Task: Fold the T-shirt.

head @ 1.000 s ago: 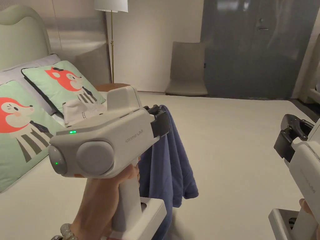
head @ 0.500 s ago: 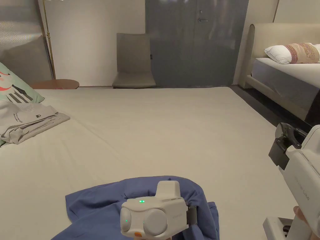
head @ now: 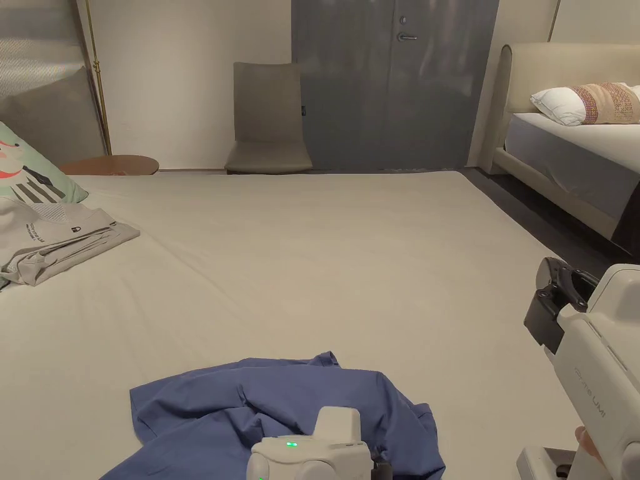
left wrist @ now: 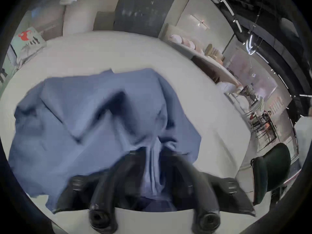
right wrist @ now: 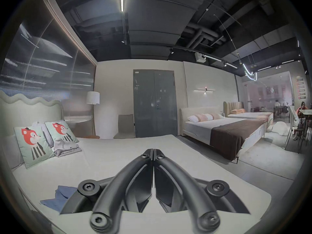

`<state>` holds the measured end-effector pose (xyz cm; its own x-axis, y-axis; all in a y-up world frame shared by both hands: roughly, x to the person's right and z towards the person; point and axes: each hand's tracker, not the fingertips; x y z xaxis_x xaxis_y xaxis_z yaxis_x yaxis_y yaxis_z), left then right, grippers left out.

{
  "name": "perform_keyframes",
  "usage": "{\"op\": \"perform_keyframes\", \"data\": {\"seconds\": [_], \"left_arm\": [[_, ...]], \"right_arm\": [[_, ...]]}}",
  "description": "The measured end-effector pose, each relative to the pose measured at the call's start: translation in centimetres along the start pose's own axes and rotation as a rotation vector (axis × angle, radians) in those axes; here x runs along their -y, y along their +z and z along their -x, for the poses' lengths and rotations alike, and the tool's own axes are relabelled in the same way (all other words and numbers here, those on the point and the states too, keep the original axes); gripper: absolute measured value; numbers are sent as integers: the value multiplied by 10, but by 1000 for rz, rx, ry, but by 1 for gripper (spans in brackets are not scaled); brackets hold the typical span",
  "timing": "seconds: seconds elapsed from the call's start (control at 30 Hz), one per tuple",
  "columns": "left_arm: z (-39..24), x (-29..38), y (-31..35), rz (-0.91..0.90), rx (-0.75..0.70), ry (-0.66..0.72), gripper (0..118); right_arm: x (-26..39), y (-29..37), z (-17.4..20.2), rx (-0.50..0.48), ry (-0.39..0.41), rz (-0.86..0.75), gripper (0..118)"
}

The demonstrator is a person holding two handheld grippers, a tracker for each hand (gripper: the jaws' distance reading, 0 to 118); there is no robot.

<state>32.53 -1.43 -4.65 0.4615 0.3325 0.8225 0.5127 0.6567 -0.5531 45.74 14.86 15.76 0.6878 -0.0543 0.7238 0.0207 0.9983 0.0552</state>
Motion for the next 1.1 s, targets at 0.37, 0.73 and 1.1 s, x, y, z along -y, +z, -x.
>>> {"op": "perform_keyframes", "data": {"seconds": [0.37, 0.73, 1.1], "left_arm": [[71, -55, 212, -677, -335, 20, 107], [107, -41, 306, -903, -712, 21, 0], [155, -26, 225, -442, -588, 84, 1]], "right_arm": [[0, -3, 10, -24, -28, -20, 1], [8, -8, 19, -40, -39, 6, 1], [17, -8, 24, -52, -28, 36, 1]]}}
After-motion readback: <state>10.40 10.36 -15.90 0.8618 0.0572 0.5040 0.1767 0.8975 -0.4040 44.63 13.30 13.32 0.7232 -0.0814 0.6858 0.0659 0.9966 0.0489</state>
